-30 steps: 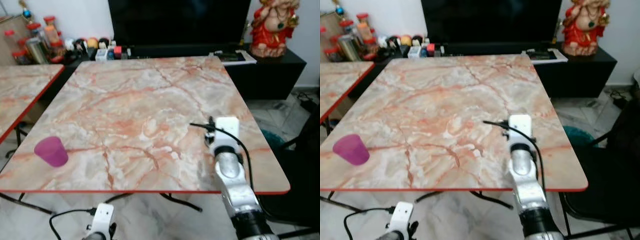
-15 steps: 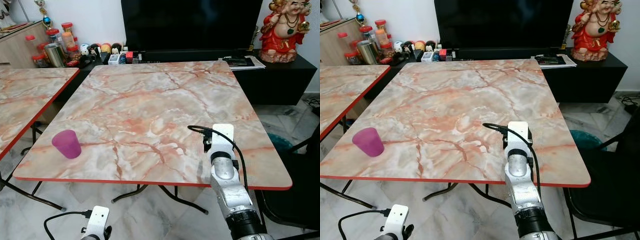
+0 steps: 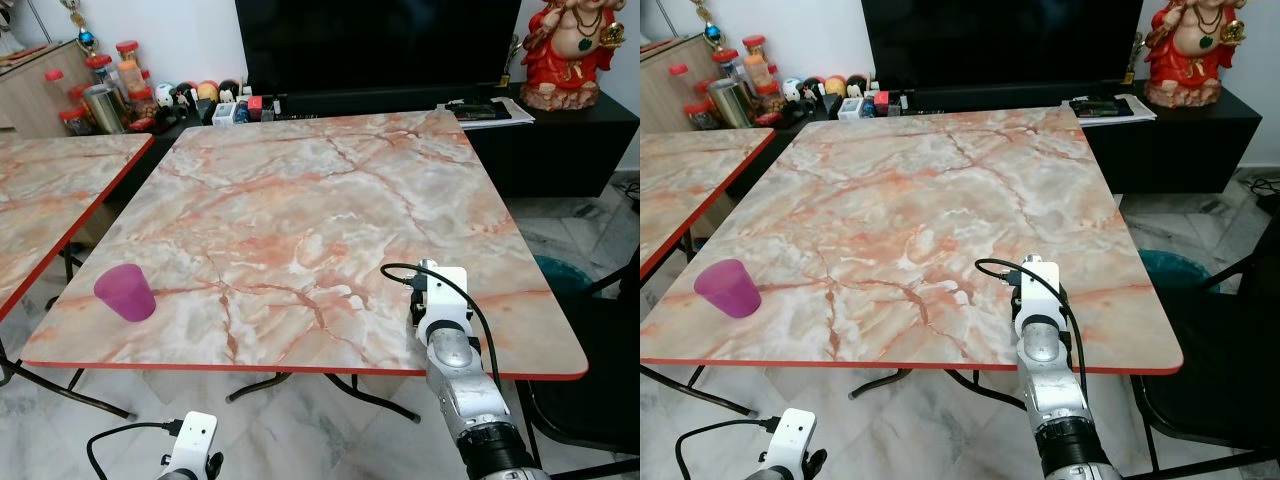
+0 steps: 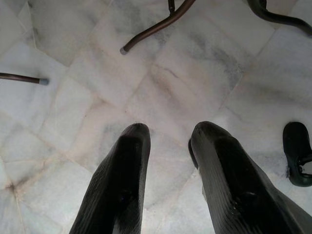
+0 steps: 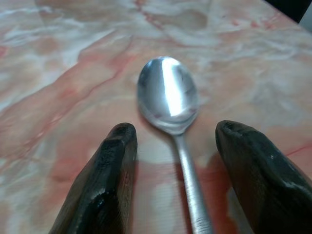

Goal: Setting the table

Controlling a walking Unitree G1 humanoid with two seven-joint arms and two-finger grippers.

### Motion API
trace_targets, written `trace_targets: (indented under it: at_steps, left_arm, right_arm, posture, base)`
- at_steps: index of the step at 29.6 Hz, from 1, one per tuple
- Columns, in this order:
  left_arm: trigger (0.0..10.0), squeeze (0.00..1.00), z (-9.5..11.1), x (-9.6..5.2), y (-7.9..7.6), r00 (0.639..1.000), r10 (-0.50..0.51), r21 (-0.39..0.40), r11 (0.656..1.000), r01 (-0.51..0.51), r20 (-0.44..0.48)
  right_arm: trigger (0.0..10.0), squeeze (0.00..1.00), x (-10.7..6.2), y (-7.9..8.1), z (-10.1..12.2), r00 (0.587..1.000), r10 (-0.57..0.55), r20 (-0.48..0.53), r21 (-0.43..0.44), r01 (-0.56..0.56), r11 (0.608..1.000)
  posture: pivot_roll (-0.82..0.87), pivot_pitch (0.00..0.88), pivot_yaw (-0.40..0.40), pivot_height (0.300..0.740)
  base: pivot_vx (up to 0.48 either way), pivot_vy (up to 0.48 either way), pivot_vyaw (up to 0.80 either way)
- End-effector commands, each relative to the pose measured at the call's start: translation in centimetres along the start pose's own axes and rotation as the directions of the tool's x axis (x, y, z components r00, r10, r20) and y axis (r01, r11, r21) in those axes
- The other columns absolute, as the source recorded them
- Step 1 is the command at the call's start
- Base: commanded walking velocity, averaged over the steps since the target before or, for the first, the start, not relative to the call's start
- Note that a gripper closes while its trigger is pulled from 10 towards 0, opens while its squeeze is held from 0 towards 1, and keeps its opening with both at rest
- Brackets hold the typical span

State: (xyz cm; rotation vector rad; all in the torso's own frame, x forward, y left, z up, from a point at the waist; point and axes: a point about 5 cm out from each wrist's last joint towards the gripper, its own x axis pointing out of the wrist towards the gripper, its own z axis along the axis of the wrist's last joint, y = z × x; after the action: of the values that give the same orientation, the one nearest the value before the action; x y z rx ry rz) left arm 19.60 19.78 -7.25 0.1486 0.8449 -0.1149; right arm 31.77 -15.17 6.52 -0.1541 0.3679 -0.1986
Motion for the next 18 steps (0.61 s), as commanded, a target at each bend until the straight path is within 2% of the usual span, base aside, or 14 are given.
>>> trace_targets:
  at_steps: [1,12,18]
  left_arm:
    - [10.0,0.0,0.0,0.0,0.2,1.0,0.002,0.009,1.0,-0.002,-0.016]
    - [10.0,0.0,-0.5,-0.1,0.0,1.0,0.002,0.0,1.0,-0.002,-0.021]
    - [10.0,0.0,-0.4,-0.1,-0.1,1.0,-0.001,0.0,1.0,0.001,-0.022]
  right_arm:
    - [10.0,0.0,0.1,0.3,0.6,1.0,0.01,0.006,0.006,-0.01,1.0]
    - [10.0,0.0,0.0,-0.5,0.9,0.998,-0.055,0.023,0.026,0.055,0.998]
    - [10.0,0.0,0.2,-0.7,0.6,0.999,-0.045,0.0,0.004,0.045,0.999]
  posture:
    - [-0.06,0.0,0.086,0.736]
    - [-0.06,0.0,0.077,0.736]
    - [-0.06,0.0,0.074,0.736]
  base:
    - [0.0,0.0,0.0]
    - [0.0,0.0,0.0]
    - [0.0,0.0,0.0]
